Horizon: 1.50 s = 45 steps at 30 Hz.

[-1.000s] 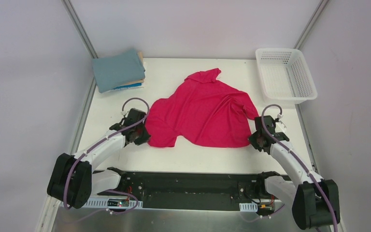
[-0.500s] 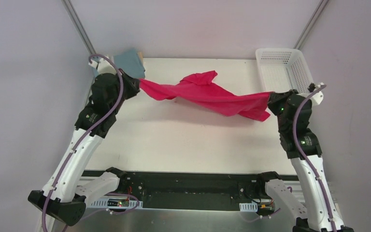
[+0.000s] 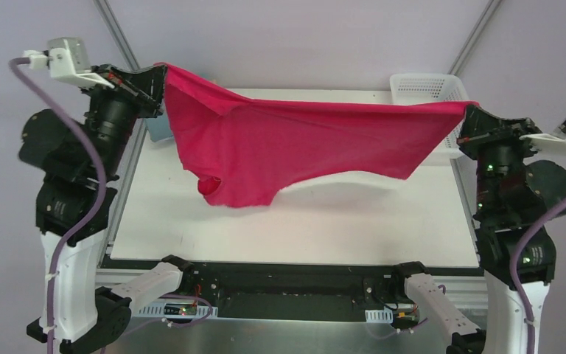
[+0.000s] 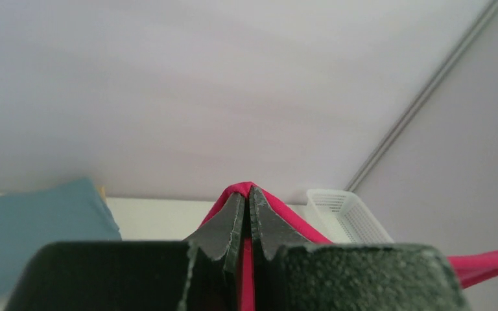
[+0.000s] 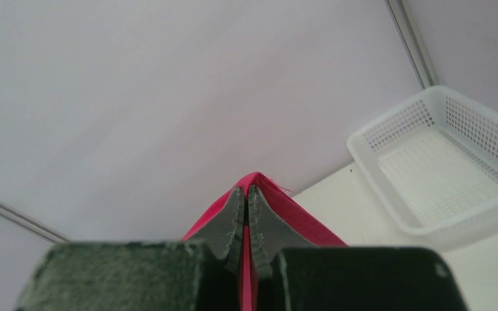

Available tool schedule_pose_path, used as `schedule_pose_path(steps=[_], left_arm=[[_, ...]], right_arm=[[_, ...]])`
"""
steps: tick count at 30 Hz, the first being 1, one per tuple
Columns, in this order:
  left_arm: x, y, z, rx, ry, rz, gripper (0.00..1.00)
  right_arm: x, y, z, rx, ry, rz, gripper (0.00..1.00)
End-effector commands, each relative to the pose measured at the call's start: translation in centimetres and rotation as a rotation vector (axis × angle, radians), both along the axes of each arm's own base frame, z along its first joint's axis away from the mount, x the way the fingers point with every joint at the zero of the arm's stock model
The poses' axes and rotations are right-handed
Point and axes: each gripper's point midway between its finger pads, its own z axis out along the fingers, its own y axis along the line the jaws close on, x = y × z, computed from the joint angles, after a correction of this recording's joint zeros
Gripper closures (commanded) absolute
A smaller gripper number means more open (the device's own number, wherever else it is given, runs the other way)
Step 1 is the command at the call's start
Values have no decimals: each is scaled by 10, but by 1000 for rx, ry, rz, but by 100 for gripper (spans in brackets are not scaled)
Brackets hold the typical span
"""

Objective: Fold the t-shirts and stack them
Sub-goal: Flatten out the tshirt

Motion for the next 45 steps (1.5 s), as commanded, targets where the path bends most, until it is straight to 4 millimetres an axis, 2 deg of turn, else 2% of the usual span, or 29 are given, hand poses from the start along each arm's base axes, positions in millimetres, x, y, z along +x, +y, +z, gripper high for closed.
schedule_pose_path(steps=[1, 6, 9, 11, 14, 17, 19, 21, 24, 26, 29, 35, 37, 39, 42, 45], left_arm=[[-54, 1, 55, 69, -174, -90, 100], [-103, 18, 89, 58, -300, -82, 100], [-123, 14, 99, 64, -348, -137, 100], [-127, 10, 101, 72, -359, -164, 100], [-121, 12, 99, 70, -344, -146, 100], [-105, 13, 94, 72, -311, -109, 100], [-84, 8, 86, 88, -270, -99, 100], [-57, 8, 72, 96, -205, -50, 100], [-1, 5, 32, 122, -68, 32, 100], [40, 2, -8, 149, 37, 88, 100], [100, -5, -89, 214, 216, 164, 100], [188, -33, -248, 360, 506, 141, 100], [210, -36, -291, 391, 592, 143, 100], [230, -34, -326, 413, 664, 161, 100], [254, -34, -366, 419, 741, 161, 100], [271, -35, -392, 407, 787, 144, 100]], right_arm=[[-31, 1, 41, -66, -85, 34, 100], [-69, 12, 72, -78, -150, 131, 100], [-89, 15, 82, -75, -190, 165, 100], [-96, 15, 83, -71, -206, 175, 100], [-97, 16, 79, -59, -203, 181, 100], [-86, 15, 68, -50, -161, 167, 100], [-75, 12, 57, -42, -123, 139, 100], [-56, 8, 37, -32, -59, 104, 100], [-22, -1, -9, -8, 57, 16, 100], [8, -4, -64, 14, 174, -35, 100], [41, 0, -132, 44, 297, -59, 100], [106, 13, -249, 10, 561, -67, 100], [123, 16, -273, -1, 624, -61, 100], [138, 18, -289, -9, 657, -54, 100], [156, 18, -304, -12, 697, -53, 100], [171, 14, -318, -17, 731, -62, 100]])
